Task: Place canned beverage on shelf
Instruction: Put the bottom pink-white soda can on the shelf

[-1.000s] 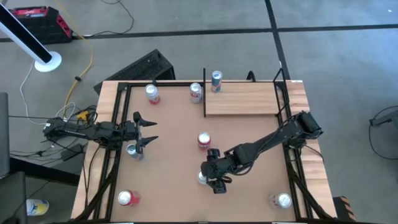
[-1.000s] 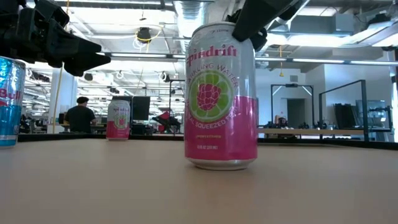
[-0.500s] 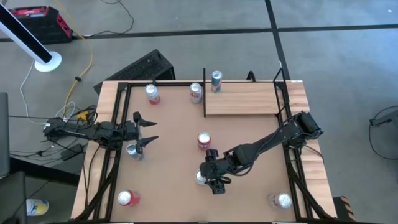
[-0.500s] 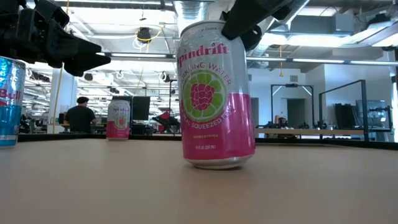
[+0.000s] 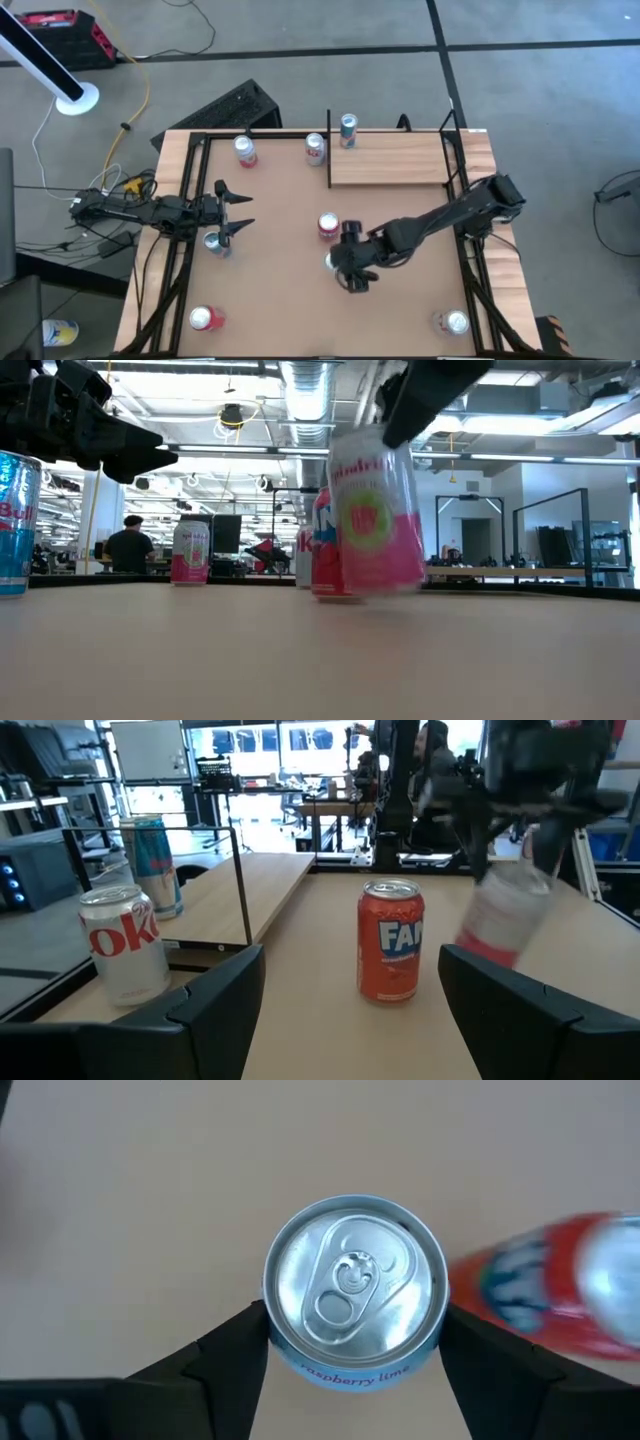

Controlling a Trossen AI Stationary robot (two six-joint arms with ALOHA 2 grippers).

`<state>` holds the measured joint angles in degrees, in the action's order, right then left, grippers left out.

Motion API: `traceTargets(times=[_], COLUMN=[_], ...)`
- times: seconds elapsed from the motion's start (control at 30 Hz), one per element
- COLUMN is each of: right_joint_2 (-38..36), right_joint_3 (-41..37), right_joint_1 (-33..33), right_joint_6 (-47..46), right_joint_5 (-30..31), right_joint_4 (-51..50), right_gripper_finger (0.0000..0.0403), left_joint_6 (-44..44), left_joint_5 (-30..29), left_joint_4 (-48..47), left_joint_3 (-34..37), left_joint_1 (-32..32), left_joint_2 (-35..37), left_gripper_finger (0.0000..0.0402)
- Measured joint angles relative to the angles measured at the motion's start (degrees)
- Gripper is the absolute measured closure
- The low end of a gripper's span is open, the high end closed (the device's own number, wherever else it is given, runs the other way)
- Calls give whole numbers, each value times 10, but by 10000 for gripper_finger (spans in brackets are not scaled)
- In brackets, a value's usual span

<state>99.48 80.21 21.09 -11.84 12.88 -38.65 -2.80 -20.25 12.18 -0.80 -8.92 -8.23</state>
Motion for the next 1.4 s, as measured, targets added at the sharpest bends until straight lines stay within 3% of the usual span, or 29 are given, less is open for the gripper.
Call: traceTargets(times=[0.37, 0.67, 0.83, 1.07, 1.17, 1.4], right_joint_2=[-238, -372, -389, -351, -334, -310], right_joint_3=[-230, -285, -285, -285, -285, -285], right_joint_1=[-30, -213, -350, -515, -561, -611], right_joint_6=[-53, 67, 137, 183, 195, 196], right_joint_5=[57, 34, -42, -158, -199, -204], right_joint_4=[50, 61, 81, 87, 101, 105], right_gripper_finger=[116, 117, 117, 117, 117, 117], left_joint_6=[0, 1, -3, -4, -4, -4], left_joint_5=[0, 0, 0, 0, 0, 0], left_joint_4=[3, 7, 6, 3, 3, 2], left_joint_3=[0, 0, 0, 0, 0, 0], left_joint_1=[0, 0, 0, 0, 0, 0], left_joint_2=[0, 0, 0, 0, 0, 0], left_gripper_finger=[118, 118, 118, 118, 118, 118])
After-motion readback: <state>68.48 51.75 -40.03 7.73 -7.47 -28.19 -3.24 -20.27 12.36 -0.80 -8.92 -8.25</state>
